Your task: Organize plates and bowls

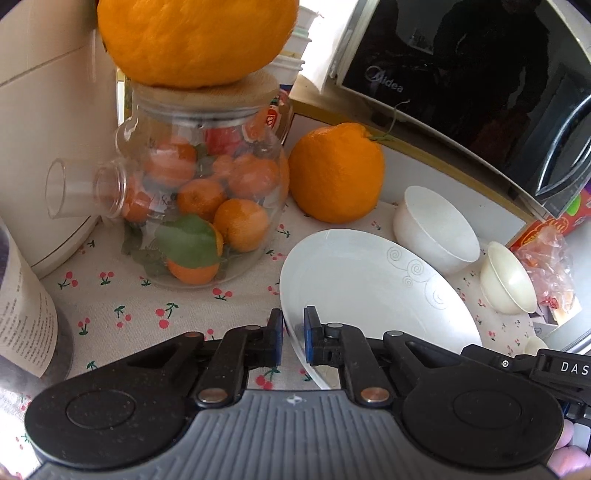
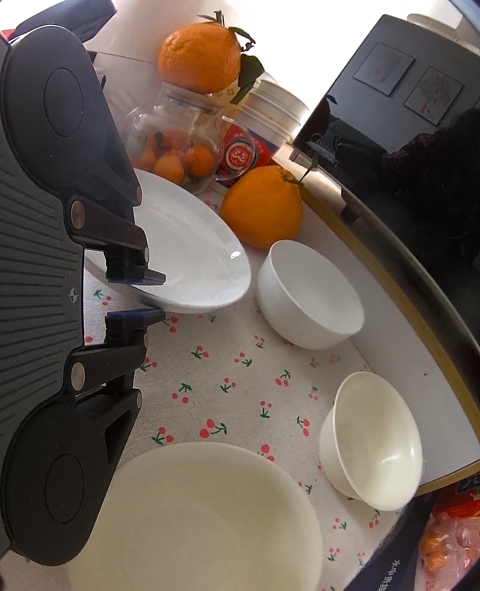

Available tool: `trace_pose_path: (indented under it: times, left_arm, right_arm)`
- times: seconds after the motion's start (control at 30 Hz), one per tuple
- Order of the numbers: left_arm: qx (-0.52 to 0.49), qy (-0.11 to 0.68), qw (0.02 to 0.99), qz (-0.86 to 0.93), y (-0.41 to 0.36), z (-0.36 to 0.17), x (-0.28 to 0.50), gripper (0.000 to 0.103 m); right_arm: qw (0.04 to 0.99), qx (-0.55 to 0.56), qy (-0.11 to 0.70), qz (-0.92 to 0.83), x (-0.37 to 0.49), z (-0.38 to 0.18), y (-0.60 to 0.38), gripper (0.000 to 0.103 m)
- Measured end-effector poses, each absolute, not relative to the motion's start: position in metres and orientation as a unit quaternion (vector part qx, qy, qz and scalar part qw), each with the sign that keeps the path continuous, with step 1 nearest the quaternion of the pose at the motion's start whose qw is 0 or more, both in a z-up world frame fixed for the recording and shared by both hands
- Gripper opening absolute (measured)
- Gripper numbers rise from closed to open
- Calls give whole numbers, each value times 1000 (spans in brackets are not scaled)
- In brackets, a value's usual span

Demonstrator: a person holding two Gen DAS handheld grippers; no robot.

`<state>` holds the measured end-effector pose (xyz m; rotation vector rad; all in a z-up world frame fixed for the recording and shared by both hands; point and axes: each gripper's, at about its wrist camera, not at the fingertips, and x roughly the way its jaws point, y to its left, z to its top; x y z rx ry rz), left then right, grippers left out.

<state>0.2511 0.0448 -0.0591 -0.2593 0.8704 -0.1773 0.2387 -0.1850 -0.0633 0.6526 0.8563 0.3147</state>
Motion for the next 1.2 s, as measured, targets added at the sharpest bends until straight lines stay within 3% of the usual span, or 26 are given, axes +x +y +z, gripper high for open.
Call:
trace_pose_path:
  times: [0.8, 1.2]
  left_arm:
    - [-100, 401, 899, -144, 32, 18, 171, 10]
    - [-87, 418, 890, -161, 32, 6, 121, 11]
  right_arm:
    - [866, 296, 377, 142, 147, 17, -217, 14]
    - [865, 279, 395, 135, 87, 11, -226, 14]
